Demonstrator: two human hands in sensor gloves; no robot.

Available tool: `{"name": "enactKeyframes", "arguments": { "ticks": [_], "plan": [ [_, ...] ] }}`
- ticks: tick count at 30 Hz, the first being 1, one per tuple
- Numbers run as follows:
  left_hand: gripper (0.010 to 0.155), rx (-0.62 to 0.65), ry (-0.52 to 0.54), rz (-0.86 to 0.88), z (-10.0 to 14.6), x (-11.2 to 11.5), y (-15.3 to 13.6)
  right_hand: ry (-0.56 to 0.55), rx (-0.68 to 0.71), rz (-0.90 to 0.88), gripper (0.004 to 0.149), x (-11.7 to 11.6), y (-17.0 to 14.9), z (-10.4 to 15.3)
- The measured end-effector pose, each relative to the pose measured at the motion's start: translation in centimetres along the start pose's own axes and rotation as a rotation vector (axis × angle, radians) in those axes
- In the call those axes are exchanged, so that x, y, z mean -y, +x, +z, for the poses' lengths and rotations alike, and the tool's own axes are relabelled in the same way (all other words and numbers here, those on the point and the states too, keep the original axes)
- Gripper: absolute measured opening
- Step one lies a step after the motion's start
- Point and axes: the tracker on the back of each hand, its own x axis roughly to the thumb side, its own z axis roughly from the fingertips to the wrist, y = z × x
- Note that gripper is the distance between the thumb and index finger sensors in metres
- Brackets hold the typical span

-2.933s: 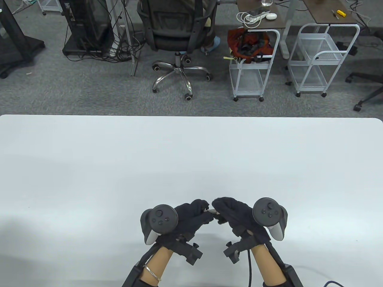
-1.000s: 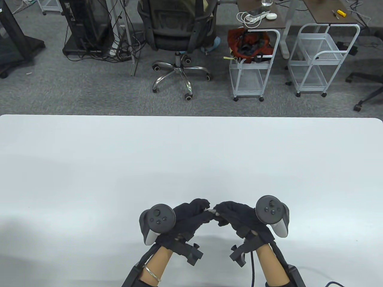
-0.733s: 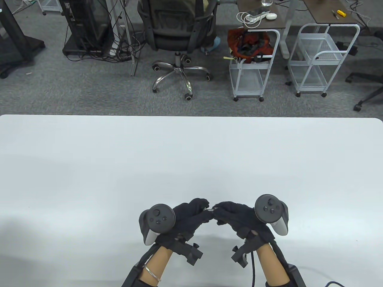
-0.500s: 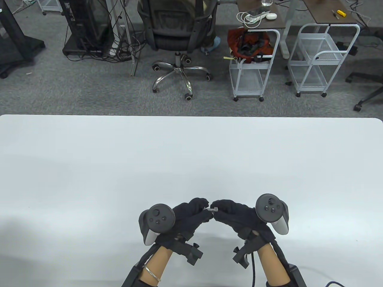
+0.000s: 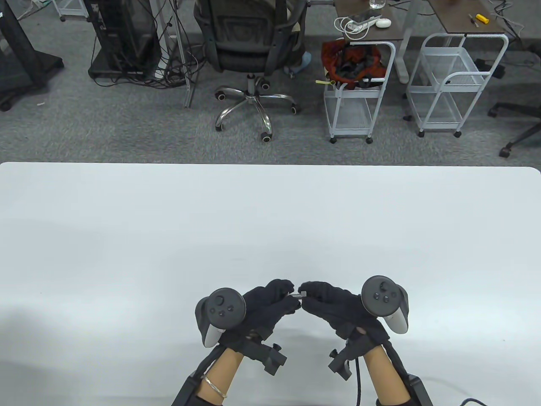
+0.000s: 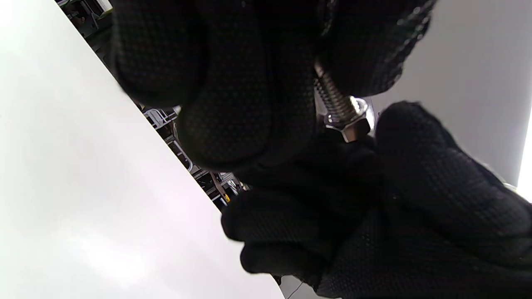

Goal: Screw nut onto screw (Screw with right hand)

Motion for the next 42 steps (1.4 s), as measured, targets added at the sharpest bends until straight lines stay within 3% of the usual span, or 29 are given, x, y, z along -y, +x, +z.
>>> {"name": "enactKeyframes", "arguments": {
  "ticks": [4, 8, 13, 17, 22, 25, 31, 34, 40, 42],
  "plan": [
    [0.048, -0.002, 0.008, -0.016, 0.02, -0.04, -0.02, -0.041, -0.012, 0.044, 0.047, 0.08, -0.09, 0.01],
    [0.048, -0.002, 0.001, -0.002, 0.01, 0.0, 0.01, 0.012, 0.007, 0.005, 0.057, -0.07, 0.0, -0.03],
    [0.048, -0.003, 0.006, -0.015, 0.02, -0.1, -0.05, -0.034, -0.011, 0.048, 0.047, 0.04, -0.02, -0.04],
    [0.048, -0.004, -0.001, 0.004, -0.03, -0.02, -0.1, 0.01, 0.016, -0.008, 0.056, -0.11, -0.04, -0.12],
    [0.048, -0.002, -0.001, -0.011, -0.03, -0.04, -0.09, -0.036, -0.011, 0.037, 0.049, 0.04, -0.16, -0.08],
    [0.048, -0.004, -0.001, -0.001, -0.04, -0.01, -0.07, 0.014, 0.024, -0.031, 0.059, -0.12, -0.17, -0.19],
    [0.048, -0.003, 0.0, -0.017, -0.02, -0.08, -0.1, -0.029, -0.008, 0.038, 0.049, 0.04, -0.07, -0.1],
    [0.048, -0.009, 0.002, 0.005, -0.01, -0.06, -0.07, 0.014, 0.021, -0.017, 0.058, -0.15, 0.02, -0.21],
    [0.048, -0.006, -0.001, 0.001, -0.05, -0.08, -0.16, -0.04, -0.001, 0.032, 0.047, 0.14, -0.17, -0.17],
    [0.048, -0.012, 0.002, 0.01, -0.02, -0.05, -0.18, -0.022, 0.011, -0.013, 0.055, 0.01, -0.23, -0.15]
  ]
}}
